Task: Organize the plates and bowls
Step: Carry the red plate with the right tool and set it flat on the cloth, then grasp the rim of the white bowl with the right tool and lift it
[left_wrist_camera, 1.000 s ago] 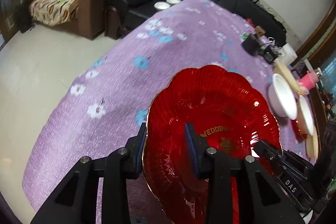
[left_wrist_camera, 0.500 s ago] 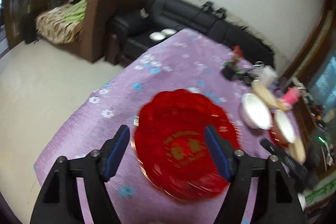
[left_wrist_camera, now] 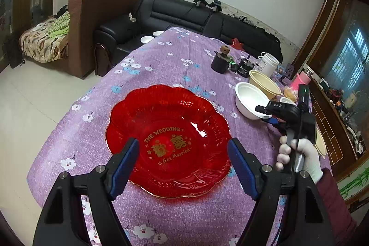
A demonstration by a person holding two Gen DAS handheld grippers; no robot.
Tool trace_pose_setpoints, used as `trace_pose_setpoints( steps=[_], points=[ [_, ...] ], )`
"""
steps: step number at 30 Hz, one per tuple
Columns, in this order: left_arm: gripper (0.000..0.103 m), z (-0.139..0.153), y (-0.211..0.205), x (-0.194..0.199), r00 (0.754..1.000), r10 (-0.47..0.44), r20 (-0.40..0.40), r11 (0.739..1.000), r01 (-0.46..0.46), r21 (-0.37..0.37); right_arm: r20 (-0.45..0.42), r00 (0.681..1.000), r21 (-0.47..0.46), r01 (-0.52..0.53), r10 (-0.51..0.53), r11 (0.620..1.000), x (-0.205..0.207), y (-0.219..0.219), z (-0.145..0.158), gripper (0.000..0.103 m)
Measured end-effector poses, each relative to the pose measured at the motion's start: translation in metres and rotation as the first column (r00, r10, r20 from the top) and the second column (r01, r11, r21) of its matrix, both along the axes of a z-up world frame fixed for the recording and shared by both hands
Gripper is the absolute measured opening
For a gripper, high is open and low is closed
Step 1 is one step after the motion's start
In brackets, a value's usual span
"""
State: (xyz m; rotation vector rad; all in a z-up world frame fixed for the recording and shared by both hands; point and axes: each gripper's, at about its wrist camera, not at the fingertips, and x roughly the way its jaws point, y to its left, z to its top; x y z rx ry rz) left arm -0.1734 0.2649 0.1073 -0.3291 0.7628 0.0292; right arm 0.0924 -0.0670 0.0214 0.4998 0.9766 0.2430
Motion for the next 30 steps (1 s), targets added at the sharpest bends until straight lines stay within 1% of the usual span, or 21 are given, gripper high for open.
trace_pose_setpoints(
  steps=[1,2,4,5,7,9,14,16,19,22,24,25,27,28,29,30],
  points=[
    [0.078,0.000,0.000,0.000,1.000,-0.002,-0.003,1.000,0.002,0.001,-0.009,1.000,0.008,0.006,-0.006,1.000,0.002,-0.002,-0.002,0.022],
    [0.078,0.001,-0.002,0.000,1.000,-0.005,-0.005,1.000,0.005,0.006,-0.018,1.000,0.028,0.004,-0.004,1.000,0.004,-0.005,-0.003,0.014],
    [0.078,0.002,-0.007,-0.001,1.000,-0.014,-0.004,1.000,0.014,0.019,-0.028,1.000,0.068,-0.012,0.014,0.998,0.002,-0.011,-0.005,0.010],
    [0.078,0.002,-0.009,0.000,1.000,-0.018,-0.005,1.000,0.018,0.019,-0.034,0.999,0.070,-0.019,0.022,0.997,-0.001,-0.014,-0.005,0.010],
    [0.078,0.002,-0.014,0.001,0.999,-0.035,-0.009,0.999,0.035,0.005,-0.043,0.998,0.079,-0.052,0.055,0.996,-0.010,-0.020,-0.003,0.009],
    [0.078,0.001,-0.021,0.003,0.998,-0.065,-0.016,0.998,0.065,-0.011,-0.085,0.990,0.110,-0.099,0.109,0.989,-0.024,-0.026,-0.004,0.009],
    [0.078,0.002,-0.054,0.005,0.990,-0.142,-0.026,0.990,0.142,0.008,-0.187,0.953,0.165,-0.207,0.237,0.964,-0.056,-0.044,-0.009,0.008],
    [0.078,0.002,-0.069,0.007,0.983,-0.180,-0.032,0.983,0.181,0.015,-0.234,0.931,0.179,-0.242,0.281,0.954,-0.071,-0.053,-0.012,0.008],
    [0.078,-0.004,-0.095,0.014,0.970,-0.238,-0.055,0.971,0.240,0.020,-0.279,0.906,0.162,-0.283,0.319,0.945,-0.086,-0.057,-0.015,0.009],
    [0.078,-0.019,-0.121,0.025,0.952,-0.289,-0.102,0.956,0.292,0.009,-0.258,0.914,0.111,-0.294,0.313,0.949,-0.095,-0.062,-0.014,0.012],
    [0.078,-0.034,-0.137,0.032,0.938,-0.314,-0.146,0.948,0.317,-0.008,-0.225,0.926,0.093,-0.290,0.304,0.953,-0.097,-0.066,-0.012,0.012],
    [0.078,-0.040,-0.145,0.036,0.930,-0.326,-0.168,0.945,0.328,-0.015,-0.207,0.932,0.083,-0.287,0.298,0.954,-0.098,-0.067,-0.011,0.015],
    [0.078,-0.051,-0.156,0.039,0.920,-0.339,-0.196,0.939,0.342,-0.020,-0.171,0.943,0.042,-0.283,0.285,0.958,-0.099,-0.068,-0.007,0.024],
    [0.078,-0.054,-0.160,0.041,0.917,-0.343,-0.206,0.938,0.347,-0.017,-0.155,0.947,0.024,-0.281,0.281,0.959,-0.100,-0.069,-0.006,0.031],
    [0.078,-0.056,-0.164,0.042,0.914,-0.345,-0.214,0.937,0.350,-0.015,-0.136,0.951,0.009,-0.279,0.277,0.960,-0.101,-0.068,-0.006,0.035],
    [0.078,-0.058,-0.167,0.043,0.912,-0.347,-0.219,0.935,0.353,-0.014,-0.119,0.954,-0.002,-0.277,0.274,0.961,-0.103,-0.068,-0.006,0.035]
  ],
)
